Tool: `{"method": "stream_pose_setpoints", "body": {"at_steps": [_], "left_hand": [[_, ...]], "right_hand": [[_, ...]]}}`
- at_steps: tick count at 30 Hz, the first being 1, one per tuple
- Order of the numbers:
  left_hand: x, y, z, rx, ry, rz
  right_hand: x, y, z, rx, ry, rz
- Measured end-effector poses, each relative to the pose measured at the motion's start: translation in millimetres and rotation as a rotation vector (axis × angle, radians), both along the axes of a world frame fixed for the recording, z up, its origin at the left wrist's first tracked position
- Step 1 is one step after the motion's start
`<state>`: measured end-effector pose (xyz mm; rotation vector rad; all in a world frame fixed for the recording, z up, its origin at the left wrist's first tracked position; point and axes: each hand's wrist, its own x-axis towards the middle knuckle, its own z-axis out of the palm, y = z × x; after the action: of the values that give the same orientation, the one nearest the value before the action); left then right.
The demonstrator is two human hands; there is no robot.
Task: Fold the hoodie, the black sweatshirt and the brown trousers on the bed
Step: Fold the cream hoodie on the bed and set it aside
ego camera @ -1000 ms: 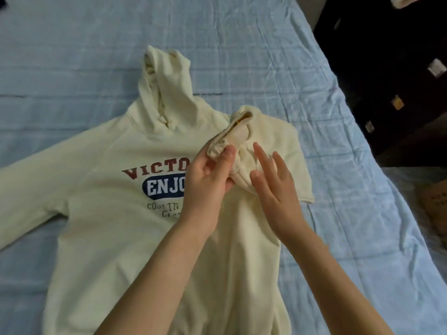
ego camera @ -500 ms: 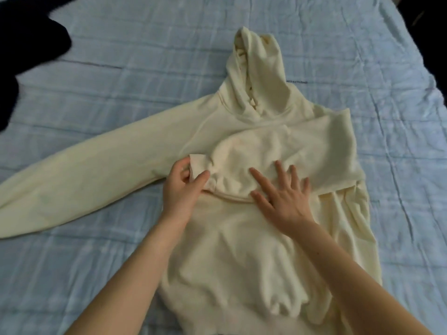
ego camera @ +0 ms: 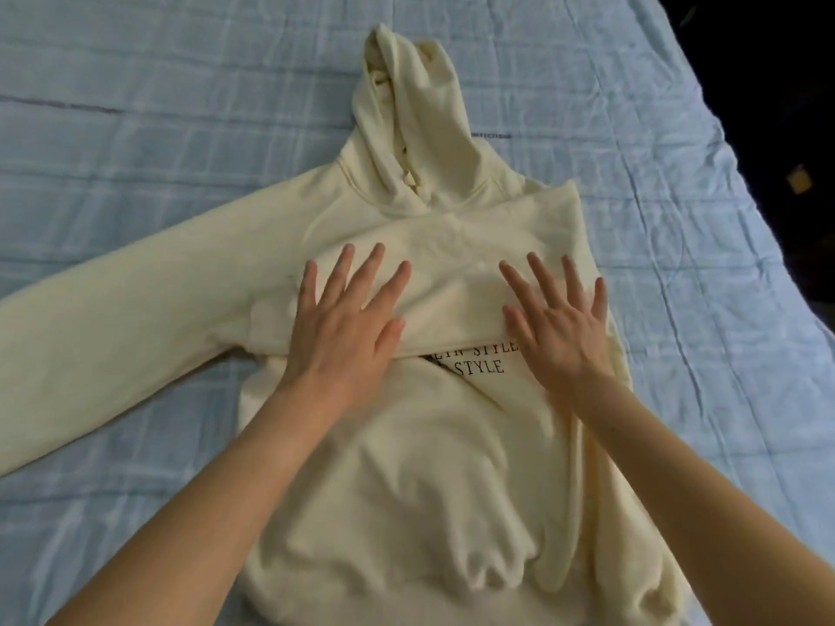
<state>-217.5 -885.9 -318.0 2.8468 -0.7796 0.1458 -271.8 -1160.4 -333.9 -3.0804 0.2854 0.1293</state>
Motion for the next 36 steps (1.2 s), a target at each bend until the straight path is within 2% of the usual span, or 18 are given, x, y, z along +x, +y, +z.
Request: {"method": "stream_pose_setpoints", "body": {"at_steps": [3,7,9,12,16,19,21,23,25,27,32,34,36], "left_hand": [[6,-5,-42,0.201,0.145,0.016],[11,-1,-52,0.225,0.206,0.017],[0,5,-38,0.148,0.241,0.027],[-61,35,-29,-0.014,0.196,0.167],[-166,66,-36,-0.118,0.299,0.563],[-196,70,-39,-0.282,0.33,0.749],[-201,71,-38,-0.385,0.307,0.752],[-208,74,-36,-0.411,0.349,0.8],[-212,78,-36,-0.4,0.387,0.834],[-215,82,-33,-0.438,0.409,0.804],[-221,118,-13,-0.602,0.414,0.67],[-238,138,-11,-0.613,0.448,0.696],[-263,150,-16,-0.607,0.542,0.734]], "right_hand": [[-14,-30,-25,-0.004,0.117,-0.041],[-12,-37,-28,0.046,0.122,-0.001],[-27,-31,-15,0.095,0.12,-0.034],[-94,-15,-2,0.162,0.112,-0.105],[-177,-9,4,0.209,0.246,-0.199],[-197,-13,8,0.27,0.125,-0.26],[-208,-12,7,0.437,0.019,-0.324],[-222,-6,6,0.554,0.005,-0.419],[-233,1,2,0.568,0.052,-0.455],[-238,4,-2,0.565,0.068,-0.402],[-248,-38,5,0.7,-0.093,-0.368],[-271,-54,10,0.668,-0.118,-0.339],[-295,-54,9,0.618,-0.061,-0.349]]}}
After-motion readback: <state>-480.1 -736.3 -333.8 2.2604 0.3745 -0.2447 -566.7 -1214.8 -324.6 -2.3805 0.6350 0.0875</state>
